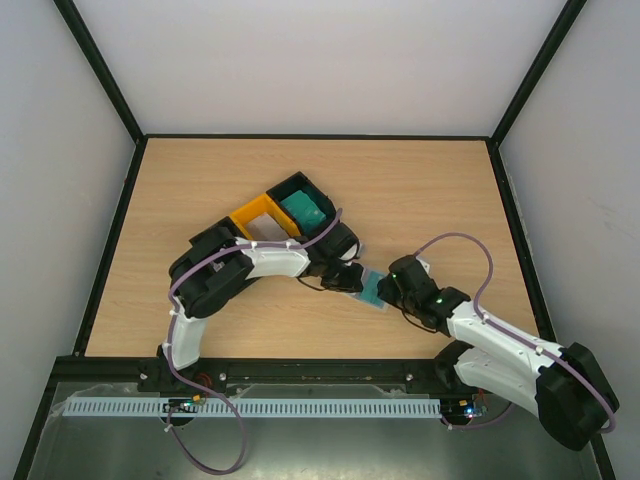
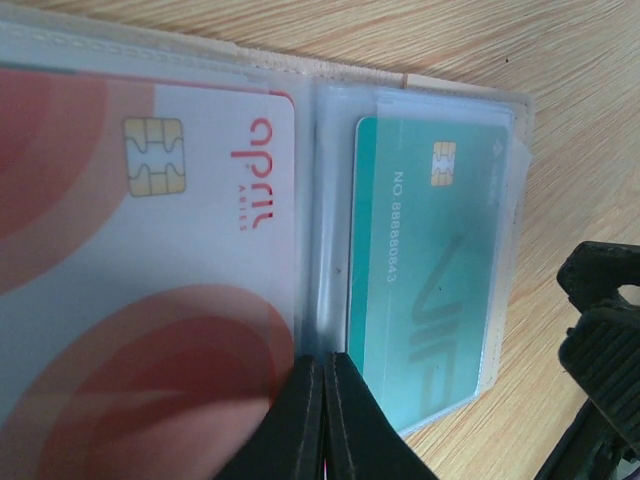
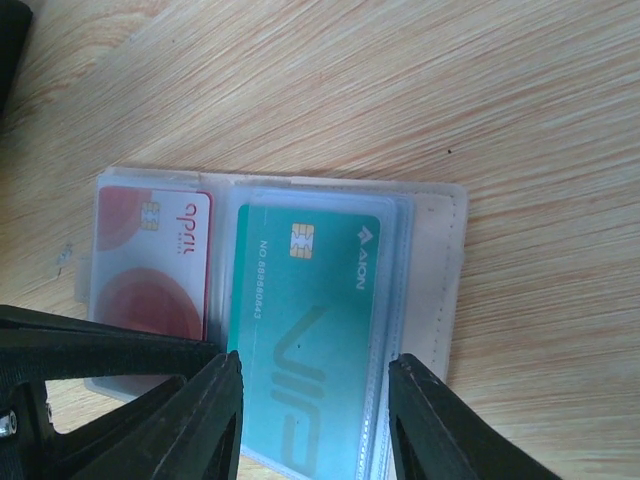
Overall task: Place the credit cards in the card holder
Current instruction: Insert the credit card into the card holder.
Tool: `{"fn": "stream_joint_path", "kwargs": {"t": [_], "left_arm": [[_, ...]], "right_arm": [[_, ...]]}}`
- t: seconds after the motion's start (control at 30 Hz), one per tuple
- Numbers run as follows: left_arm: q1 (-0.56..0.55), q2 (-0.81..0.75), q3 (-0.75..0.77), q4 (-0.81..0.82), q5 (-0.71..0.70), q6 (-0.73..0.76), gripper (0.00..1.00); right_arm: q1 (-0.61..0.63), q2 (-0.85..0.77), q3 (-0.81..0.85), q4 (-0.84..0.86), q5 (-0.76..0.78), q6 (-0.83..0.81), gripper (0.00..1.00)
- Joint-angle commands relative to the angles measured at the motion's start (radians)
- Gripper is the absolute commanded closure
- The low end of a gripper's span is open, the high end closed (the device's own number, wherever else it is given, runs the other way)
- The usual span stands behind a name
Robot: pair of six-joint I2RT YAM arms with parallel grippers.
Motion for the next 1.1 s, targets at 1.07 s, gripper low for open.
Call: {"fn": "stream_joint_path", "kwargs": {"t": [1.07], "left_arm": [[-0.021,-0.125,-0.029,0.035,-0.095,0.015,0.88]], "right_arm": [[-0.004,0.007,-0.04,0.046,-0.018,0.035,0.61]]}}
